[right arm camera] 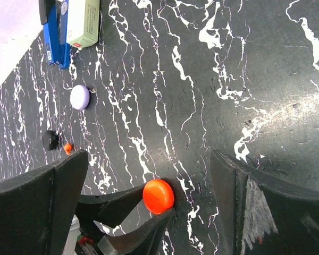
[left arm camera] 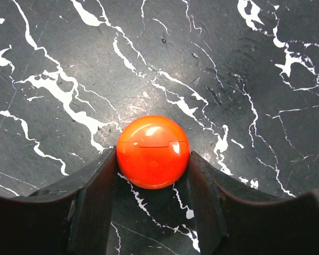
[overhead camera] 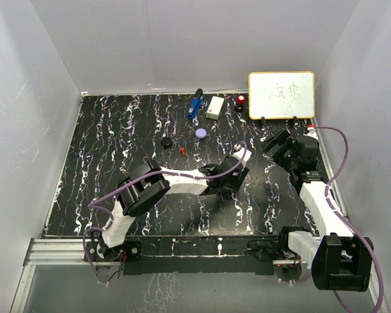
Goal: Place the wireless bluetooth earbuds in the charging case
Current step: Pick up the charging case at the center of the board.
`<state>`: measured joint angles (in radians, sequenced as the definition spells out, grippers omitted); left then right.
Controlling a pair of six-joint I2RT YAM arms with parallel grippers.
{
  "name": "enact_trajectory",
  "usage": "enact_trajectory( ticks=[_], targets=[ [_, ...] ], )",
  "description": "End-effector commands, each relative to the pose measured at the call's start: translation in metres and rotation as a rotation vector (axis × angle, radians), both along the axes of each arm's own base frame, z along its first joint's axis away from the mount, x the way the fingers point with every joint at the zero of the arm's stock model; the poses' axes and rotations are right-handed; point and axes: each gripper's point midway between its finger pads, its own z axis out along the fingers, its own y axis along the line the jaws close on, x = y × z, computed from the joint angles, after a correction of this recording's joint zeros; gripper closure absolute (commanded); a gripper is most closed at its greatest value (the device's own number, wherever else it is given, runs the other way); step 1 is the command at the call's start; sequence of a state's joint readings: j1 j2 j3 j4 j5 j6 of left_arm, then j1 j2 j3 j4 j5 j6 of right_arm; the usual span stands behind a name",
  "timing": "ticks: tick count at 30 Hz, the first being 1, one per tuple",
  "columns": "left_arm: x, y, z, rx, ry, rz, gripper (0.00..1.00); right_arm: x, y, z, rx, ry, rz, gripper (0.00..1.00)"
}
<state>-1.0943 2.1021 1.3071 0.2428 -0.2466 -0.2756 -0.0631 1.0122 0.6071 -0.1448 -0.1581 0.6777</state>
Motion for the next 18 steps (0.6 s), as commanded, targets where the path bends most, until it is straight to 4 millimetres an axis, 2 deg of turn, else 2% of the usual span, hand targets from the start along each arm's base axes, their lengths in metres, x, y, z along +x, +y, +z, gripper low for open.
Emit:
enact_trajectory(
  ticks=[1, 3, 5, 7, 9, 11, 13, 15, 18],
  targets=[
    [-0.034, 0.002, -0.028, 0.034, 0.119, -0.086, 0.64, 0.008, -0.003, 0.016, -0.02, -0.079, 0.008, 0.05],
    [-0.035, 0.004, -0.022, 0.028, 0.116, -0.079, 0.71, 0.008, -0.002, 0.016, -0.018, -0.08, 0.01, 0.05],
    [-0.033, 0.009, -0.008, 0.014, 0.105, -0.065, 0.77, 0.008, -0.001, 0.015, -0.02, -0.085, 0.021, 0.06],
    [-0.028, 0.016, 0.02, -0.04, 0.11, -0.051, 0.82, 0.008, 0.004, 0.015, -0.029, -0.091, 0.061, 0.08],
    [-0.021, 0.029, 0.059, -0.174, 0.158, -0.056, 0.87, 0.009, 0.008, 0.015, -0.046, -0.098, 0.108, 0.09],
    [-0.015, 0.048, 0.098, -0.353, 0.242, -0.088, 0.93, 0.009, 0.014, 0.016, -0.057, -0.107, 0.165, 0.1],
    [-0.01, 0.071, 0.127, -0.477, 0.31, -0.118, 0.98, 0.01, 0.022, 0.017, -0.056, -0.122, 0.228, 0.12],
    [-0.006, 0.091, 0.143, -0.511, 0.353, -0.13, 1.0, 0.008, 0.034, 0.021, -0.047, -0.146, 0.306, 0.14],
    [-0.006, 0.106, 0.155, -0.545, 0.427, -0.155, 1.0, 0.007, 0.046, 0.025, -0.036, -0.177, 0.395, 0.18]
  ],
)
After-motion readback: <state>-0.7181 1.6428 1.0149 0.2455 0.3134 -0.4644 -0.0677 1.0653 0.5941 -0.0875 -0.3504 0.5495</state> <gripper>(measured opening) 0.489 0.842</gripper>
